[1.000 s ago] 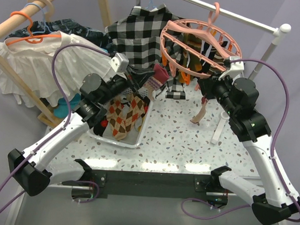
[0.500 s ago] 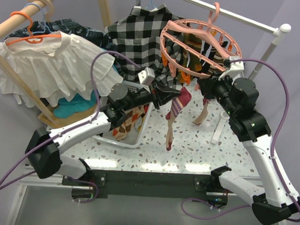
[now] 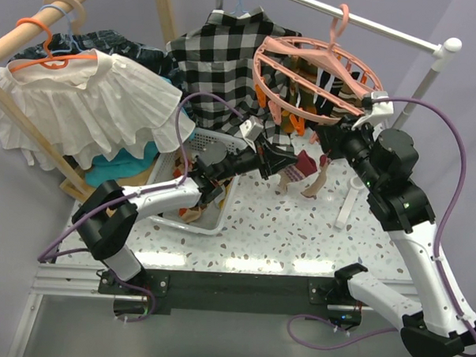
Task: Clip the socks to the hanger
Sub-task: Clamp the sock onto the hanger.
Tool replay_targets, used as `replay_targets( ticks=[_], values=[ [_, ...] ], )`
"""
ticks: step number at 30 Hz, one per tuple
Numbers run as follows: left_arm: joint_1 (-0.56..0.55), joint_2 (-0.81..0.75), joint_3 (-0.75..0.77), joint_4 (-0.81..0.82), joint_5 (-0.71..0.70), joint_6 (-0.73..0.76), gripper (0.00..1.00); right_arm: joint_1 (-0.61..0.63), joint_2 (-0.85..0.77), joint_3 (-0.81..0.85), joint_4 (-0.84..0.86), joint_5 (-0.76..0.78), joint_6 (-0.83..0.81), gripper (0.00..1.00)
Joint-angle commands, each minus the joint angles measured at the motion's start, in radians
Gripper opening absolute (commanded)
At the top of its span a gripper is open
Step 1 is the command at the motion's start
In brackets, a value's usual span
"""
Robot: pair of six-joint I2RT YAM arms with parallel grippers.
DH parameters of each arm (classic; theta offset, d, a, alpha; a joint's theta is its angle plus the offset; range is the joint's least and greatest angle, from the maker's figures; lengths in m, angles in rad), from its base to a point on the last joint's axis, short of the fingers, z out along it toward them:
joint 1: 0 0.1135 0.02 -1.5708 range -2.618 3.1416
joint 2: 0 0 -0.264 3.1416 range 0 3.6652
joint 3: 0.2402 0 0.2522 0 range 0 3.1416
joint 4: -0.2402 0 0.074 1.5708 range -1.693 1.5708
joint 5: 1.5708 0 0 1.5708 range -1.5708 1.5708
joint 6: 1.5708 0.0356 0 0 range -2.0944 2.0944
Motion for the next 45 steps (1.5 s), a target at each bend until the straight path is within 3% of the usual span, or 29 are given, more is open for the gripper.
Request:
replay_targets(
  ticks=[1, 13, 36, 40, 41, 45],
  values=[
    [0.000, 0.024, 0.056, 0.124, -0.020, -0.041, 0.00, 0.005, -0.004, -0.014, 0.052, -0.024, 0.006, 0.15],
    [0.021, 0.070, 0.110, 0.170, -0.082, -0.110, 0.00, 0.005, -0.002, -0.023, 0.060, -0.044, -0.008, 0.15],
    [0.029, 0.121, 0.180, 0.289, -0.060, -0.213, 0.00, 0.005, -0.005, -0.046, 0.080, -0.070, -0.009, 0.15],
    [0.029, 0.119, 0.182, 0.294, -0.056, -0.222, 0.00, 0.005, -0.010, -0.049, 0.082, -0.067, -0.012, 0.44],
    [0.030, 0.121, 0.182, 0.294, -0.055, -0.224, 0.00, 0.003, -0.011, -0.048, 0.080, -0.065, -0.014, 0.57],
    [0.030, 0.121, 0.177, 0.286, -0.049, -0.227, 0.02, 0.003, -0.016, -0.048, 0.079, -0.044, -0.020, 0.71]
  ],
)
